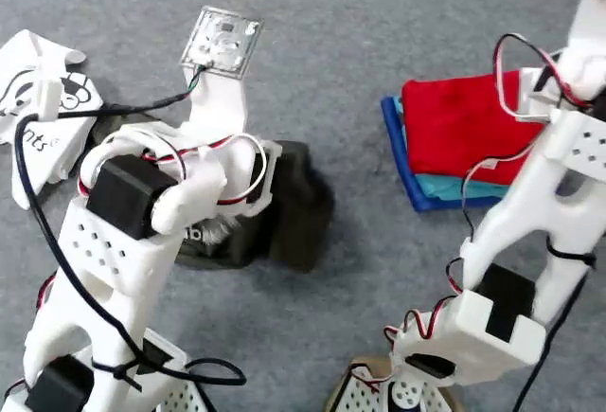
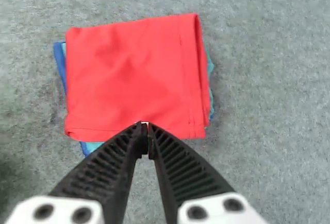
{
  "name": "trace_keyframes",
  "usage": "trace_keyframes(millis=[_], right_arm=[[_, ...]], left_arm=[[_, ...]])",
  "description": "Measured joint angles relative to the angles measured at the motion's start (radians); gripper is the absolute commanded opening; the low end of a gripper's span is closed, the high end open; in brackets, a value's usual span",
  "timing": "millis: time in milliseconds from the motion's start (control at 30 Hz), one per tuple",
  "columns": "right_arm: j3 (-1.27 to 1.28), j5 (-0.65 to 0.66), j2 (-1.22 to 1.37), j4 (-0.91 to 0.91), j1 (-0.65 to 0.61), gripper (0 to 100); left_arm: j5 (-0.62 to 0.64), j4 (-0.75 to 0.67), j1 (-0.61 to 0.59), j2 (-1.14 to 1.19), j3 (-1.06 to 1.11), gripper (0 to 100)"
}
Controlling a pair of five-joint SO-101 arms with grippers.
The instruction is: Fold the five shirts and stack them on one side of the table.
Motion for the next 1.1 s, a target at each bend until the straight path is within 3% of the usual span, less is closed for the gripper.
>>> trace_keyframes(millis=[100,200,333,400,533,667,900,1100], right_arm=[[0.0,0.0,0.0,0.0,-0.041,0.9],[0.0,0.0,0.0,0.0,-0.069,0.9],[0.048,0.0,0.0,0.0,-0.11,1.0],[0.084,-0.018,0.0,0.0,-0.143,1.1],[0.164,-0.064,0.0,0.0,-0.264,1.2],[0.218,-0.072,0.0,-0.02,-0.425,1.2],[0.249,-0.072,0.0,-0.081,-0.605,1.2],[0.258,-0.072,0.0,-0.101,-0.623,1.2]], left_arm=[[0.003,-0.012,-0.101,0.0,0.032,22],[0.003,-0.12,-0.348,0.0,0.097,21],[0.003,-0.448,-0.76,0.055,0.293,21],[-0.009,-0.667,-0.908,0.117,0.43,21],[-0.095,-1.068,-0.991,0.279,0.655,19],[-0.109,-1.295,-1.046,0.474,0.692,13],[-0.109,-1.355,-1.143,0.838,0.491,2],[-0.109,-1.079,-1.24,0.921,0.195,2]])
